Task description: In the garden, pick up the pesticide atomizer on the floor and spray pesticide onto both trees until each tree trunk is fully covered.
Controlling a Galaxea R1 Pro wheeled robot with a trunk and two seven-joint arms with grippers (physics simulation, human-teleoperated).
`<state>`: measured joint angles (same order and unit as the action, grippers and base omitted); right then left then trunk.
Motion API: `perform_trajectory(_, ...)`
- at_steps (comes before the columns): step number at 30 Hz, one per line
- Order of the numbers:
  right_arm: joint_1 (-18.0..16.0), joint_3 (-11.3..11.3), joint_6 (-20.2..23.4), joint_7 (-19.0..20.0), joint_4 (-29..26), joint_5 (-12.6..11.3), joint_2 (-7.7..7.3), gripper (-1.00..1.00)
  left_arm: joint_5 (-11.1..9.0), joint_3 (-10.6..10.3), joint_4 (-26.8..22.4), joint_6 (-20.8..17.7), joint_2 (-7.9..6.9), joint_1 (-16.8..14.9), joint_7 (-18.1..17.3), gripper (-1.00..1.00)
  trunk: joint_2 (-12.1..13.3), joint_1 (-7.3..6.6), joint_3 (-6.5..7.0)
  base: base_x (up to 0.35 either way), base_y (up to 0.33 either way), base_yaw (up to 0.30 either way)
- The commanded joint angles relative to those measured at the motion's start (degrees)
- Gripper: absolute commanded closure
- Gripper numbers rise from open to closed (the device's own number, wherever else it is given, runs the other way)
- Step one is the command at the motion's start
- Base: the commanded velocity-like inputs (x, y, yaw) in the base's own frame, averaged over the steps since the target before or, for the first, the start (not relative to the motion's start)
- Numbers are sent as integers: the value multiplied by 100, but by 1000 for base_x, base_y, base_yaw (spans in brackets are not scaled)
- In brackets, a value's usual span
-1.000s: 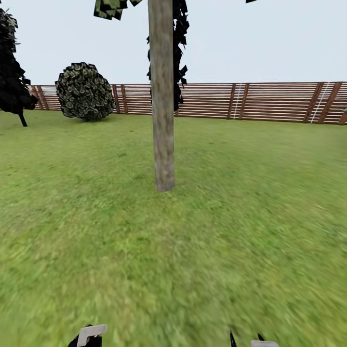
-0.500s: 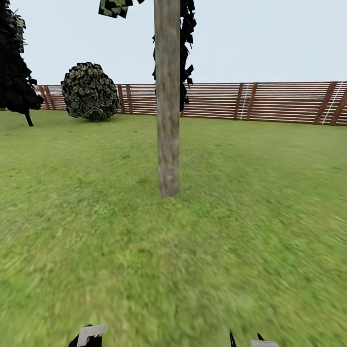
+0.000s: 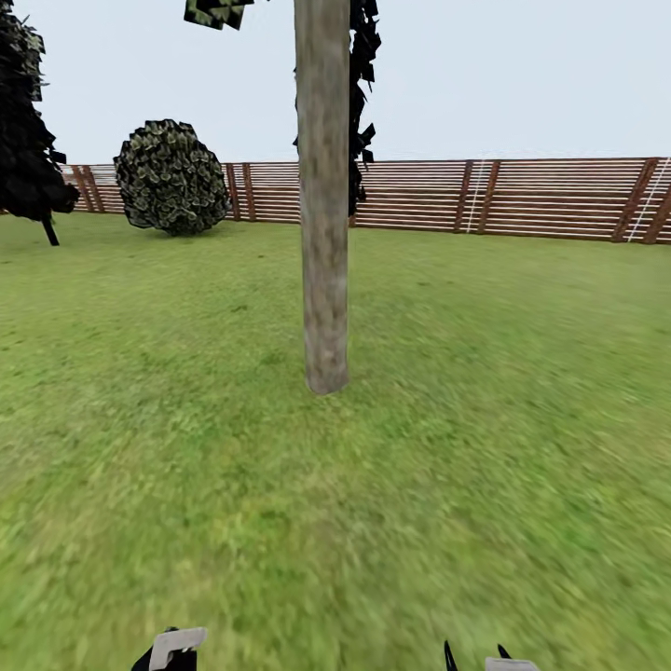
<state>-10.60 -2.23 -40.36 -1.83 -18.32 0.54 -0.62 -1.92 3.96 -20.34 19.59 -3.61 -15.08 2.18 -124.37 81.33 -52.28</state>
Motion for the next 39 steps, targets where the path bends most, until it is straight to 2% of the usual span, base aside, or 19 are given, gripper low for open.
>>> perform_trajectory(1, -3, -6, -16, -11, 4, 6, 1, -100, -19, -1, 4, 19, 0, -3, 1, 100, -2, 2, -5, 338, 0, 0)
perform_trajectory(22, -3, -13, -16, -11, 5, 8, 1, -100, -19, -1, 4, 19, 0, -3, 1, 100, -2, 2, -5, 338, 0, 0)
perform_trajectory(39, -3, -9, -17, 5, -18, 13, -34, -100, 21, -7, -16, 26, -60, -9, -68, 100, -2, 2, -5, 338, 0, 0)
